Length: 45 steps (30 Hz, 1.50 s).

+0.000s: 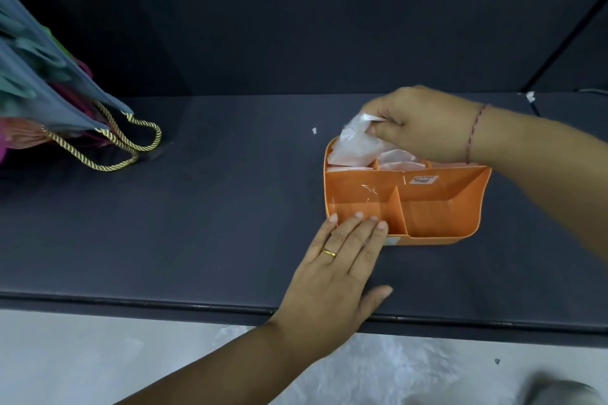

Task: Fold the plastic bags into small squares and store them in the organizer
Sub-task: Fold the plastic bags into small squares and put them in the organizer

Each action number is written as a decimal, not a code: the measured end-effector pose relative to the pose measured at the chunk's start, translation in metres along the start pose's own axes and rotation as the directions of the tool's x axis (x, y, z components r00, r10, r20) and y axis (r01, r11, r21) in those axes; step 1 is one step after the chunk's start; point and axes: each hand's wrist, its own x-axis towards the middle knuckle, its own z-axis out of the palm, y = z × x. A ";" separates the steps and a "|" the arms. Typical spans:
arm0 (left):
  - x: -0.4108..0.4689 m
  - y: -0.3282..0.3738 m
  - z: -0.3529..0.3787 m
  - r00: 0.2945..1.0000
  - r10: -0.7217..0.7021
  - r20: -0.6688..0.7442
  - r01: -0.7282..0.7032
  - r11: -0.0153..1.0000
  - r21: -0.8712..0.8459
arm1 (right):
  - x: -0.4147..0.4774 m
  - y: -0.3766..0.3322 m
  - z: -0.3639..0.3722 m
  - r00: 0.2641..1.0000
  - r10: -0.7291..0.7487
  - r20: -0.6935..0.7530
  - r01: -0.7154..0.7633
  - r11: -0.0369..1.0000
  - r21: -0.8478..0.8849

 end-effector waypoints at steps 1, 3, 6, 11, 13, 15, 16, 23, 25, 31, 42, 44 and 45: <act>0.000 0.000 0.000 1.000 0.001 -0.004 -0.001 1.000 -0.002 | 0.000 0.001 0.000 1.000 0.009 0.004 -0.009 1.000 0.001; 0.000 0.000 0.000 1.000 0.001 -0.010 -0.001 1.000 -0.002 | -0.003 0.001 0.000 1.000 0.026 0.013 -0.026 1.000 0.004; 0.000 0.001 0.001 1.000 0.005 -0.017 -0.005 1.000 -0.007 | -0.008 -0.002 0.003 0.998 -0.011 0.069 0.011 1.000 0.001; 0.000 0.001 0.002 1.000 -0.001 -0.011 0.001 1.000 0.001 | -0.007 -0.004 0.009 0.992 -0.035 0.117 0.028 0.998 0.063; 0.000 0.001 0.002 1.000 -0.001 -0.010 0.001 1.000 0.007 | -0.004 -0.004 0.010 0.995 -0.028 0.096 0.024 0.999 0.044; 0.000 0.001 0.003 1.000 -0.001 -0.013 0.001 1.000 0.005 | 0.001 -0.006 0.012 0.999 -0.002 0.040 0.001 1.000 0.013; 0.000 0.001 0.003 1.000 0.000 -0.015 0.000 1.000 0.003 | 0.004 -0.008 0.013 1.000 0.005 0.007 -0.005 1.000 -0.023; 0.000 0.002 0.004 1.000 0.006 -0.024 -0.006 1.000 0.002 | 0.012 -0.014 0.024 0.999 -0.042 0.011 0.043 0.983 -0.178; 0.000 0.002 0.004 1.000 0.004 -0.020 -0.004 1.000 0.003 | 0.005 -0.010 0.017 0.998 -0.036 -0.059 0.031 0.997 -0.074; 0.000 0.003 0.004 1.000 0.021 -0.013 -0.020 0.999 0.030 | -0.003 0.003 0.014 0.973 -0.020 -0.231 0.020 1.000 -0.002; 0.000 0.004 0.007 0.999 0.025 -0.027 -0.023 0.997 0.067 | 0.002 0.007 0.028 0.966 -0.050 -0.254 0.019 0.992 -0.121; 0.000 0.004 0.007 0.999 0.027 -0.037 -0.025 0.997 0.069 | 0.003 0.006 0.036 0.966 -0.027 -0.256 -0.012 0.989 -0.148; 0.000 0.004 0.008 0.999 0.030 -0.043 -0.027 0.997 0.069 | 0.003 0.005 0.038 0.968 -0.008 -0.249 -0.031 0.988 -0.151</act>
